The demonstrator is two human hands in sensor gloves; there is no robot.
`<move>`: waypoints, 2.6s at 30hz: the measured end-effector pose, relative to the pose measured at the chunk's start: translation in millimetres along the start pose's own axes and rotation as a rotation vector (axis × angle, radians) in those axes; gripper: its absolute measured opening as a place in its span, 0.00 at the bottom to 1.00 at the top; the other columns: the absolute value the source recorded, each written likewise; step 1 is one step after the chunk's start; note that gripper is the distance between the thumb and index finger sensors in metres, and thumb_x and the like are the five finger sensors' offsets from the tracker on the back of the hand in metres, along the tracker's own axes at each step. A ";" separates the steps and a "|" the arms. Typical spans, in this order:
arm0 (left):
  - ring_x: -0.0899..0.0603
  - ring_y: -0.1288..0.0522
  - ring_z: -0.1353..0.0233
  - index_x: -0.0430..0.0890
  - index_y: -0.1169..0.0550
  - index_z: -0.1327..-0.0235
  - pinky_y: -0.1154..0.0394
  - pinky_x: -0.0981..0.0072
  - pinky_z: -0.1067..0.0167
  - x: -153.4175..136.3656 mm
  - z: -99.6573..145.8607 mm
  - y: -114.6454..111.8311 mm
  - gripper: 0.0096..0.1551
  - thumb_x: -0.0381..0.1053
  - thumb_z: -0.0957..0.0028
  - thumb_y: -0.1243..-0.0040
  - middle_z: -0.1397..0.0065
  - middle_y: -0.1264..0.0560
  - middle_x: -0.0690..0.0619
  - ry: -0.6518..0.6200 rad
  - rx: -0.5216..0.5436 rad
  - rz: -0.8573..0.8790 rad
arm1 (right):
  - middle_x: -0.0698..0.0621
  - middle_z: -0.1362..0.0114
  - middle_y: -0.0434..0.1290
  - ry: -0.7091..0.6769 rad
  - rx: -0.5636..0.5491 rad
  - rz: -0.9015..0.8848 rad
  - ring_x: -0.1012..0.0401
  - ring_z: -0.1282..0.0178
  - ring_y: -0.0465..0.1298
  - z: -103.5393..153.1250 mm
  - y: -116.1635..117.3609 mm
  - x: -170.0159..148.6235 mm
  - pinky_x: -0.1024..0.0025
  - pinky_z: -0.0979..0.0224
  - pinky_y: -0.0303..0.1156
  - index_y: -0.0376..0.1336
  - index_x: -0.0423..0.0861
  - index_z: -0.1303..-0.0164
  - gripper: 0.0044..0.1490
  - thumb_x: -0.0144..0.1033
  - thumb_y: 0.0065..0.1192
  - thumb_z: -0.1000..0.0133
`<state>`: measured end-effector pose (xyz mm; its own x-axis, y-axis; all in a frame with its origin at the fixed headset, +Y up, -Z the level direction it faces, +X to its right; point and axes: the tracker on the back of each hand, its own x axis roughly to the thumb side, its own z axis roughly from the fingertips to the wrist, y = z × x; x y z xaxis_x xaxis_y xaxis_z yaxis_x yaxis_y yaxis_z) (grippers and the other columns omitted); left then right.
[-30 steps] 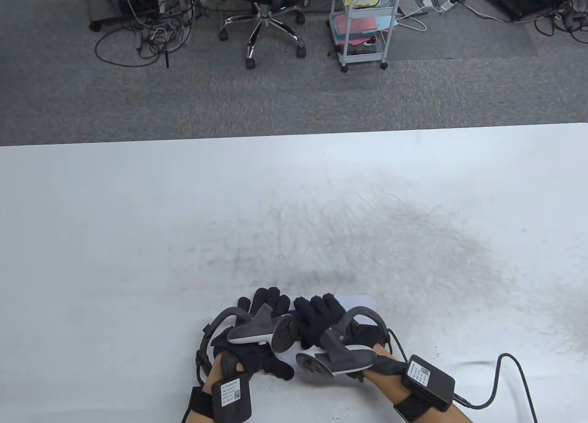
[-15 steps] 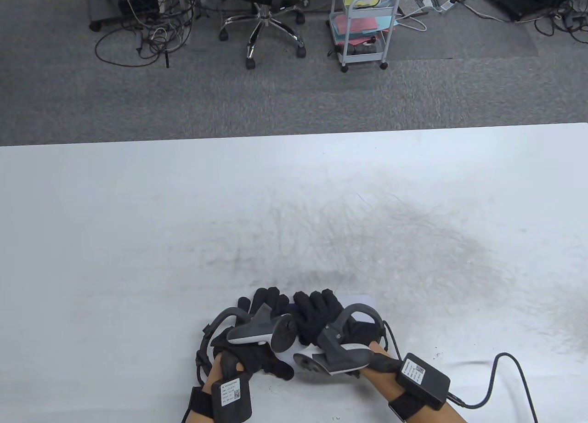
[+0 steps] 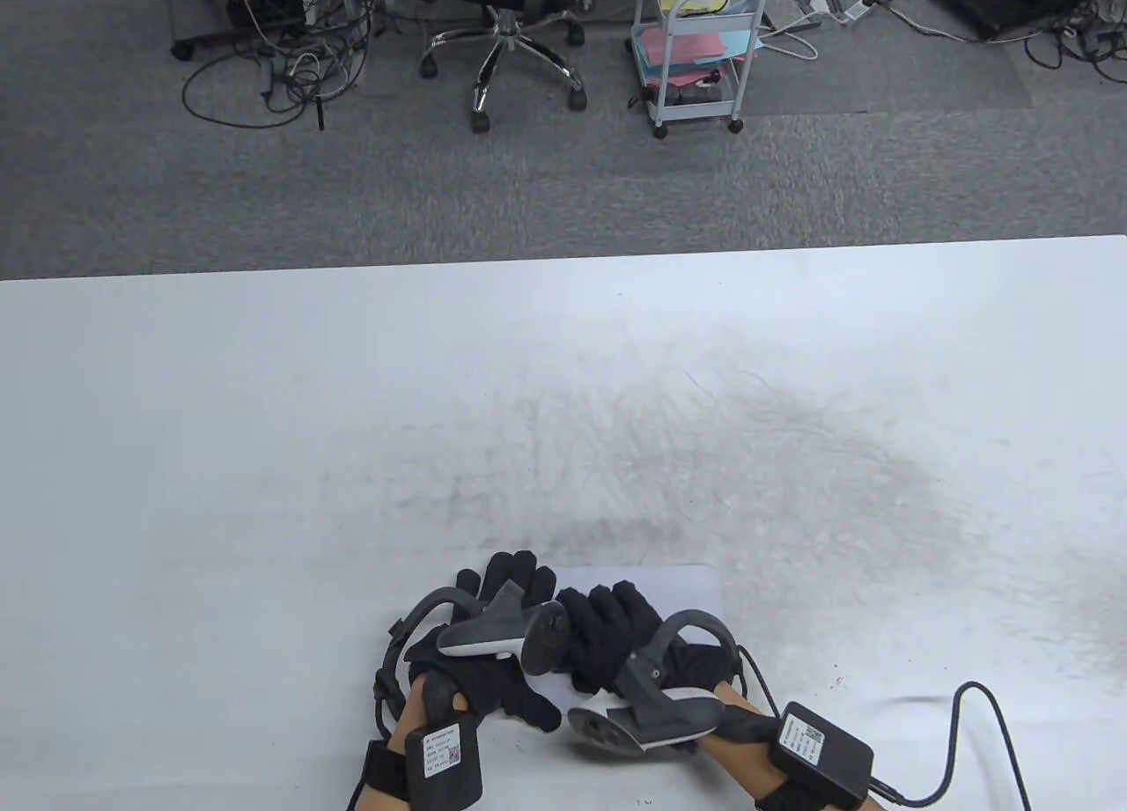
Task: Wipe the whiteboard with a whiteboard eraser
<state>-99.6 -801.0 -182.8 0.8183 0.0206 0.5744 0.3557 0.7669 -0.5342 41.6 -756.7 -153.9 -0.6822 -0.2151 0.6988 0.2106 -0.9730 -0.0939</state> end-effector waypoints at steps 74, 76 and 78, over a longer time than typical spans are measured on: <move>0.26 0.69 0.19 0.39 0.67 0.20 0.58 0.30 0.25 -8.4 22.4 25.3 0.73 0.80 0.60 0.53 0.17 0.71 0.35 0.114 0.144 0.136 | 0.45 0.20 0.73 0.677 -0.168 -0.171 0.47 0.26 0.77 128.3 -2.0 -206.3 0.36 0.20 0.66 0.66 0.48 0.27 0.32 0.57 0.53 0.32; 0.26 0.69 0.19 0.39 0.68 0.20 0.58 0.31 0.25 -12.8 36.2 37.3 0.72 0.80 0.58 0.54 0.17 0.71 0.35 0.198 0.220 0.139 | 0.39 0.12 0.64 0.656 -0.148 -0.193 0.42 0.18 0.70 135.1 -10.0 -187.4 0.35 0.18 0.63 0.64 0.48 0.24 0.33 0.57 0.52 0.32; 0.26 0.70 0.20 0.40 0.68 0.19 0.59 0.30 0.25 -16.0 50.5 47.7 0.71 0.79 0.56 0.55 0.17 0.72 0.34 0.281 0.315 0.170 | 0.35 0.09 0.58 0.648 -0.159 -0.177 0.38 0.15 0.65 141.3 -17.3 -170.9 0.34 0.17 0.61 0.61 0.47 0.19 0.38 0.59 0.51 0.32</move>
<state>-118.5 -732.4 -186.2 0.9595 0.0216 0.2807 0.0864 0.9263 -0.3668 253.5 -691.4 -171.4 -0.9882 -0.0102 0.1529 -0.0138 -0.9878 -0.1552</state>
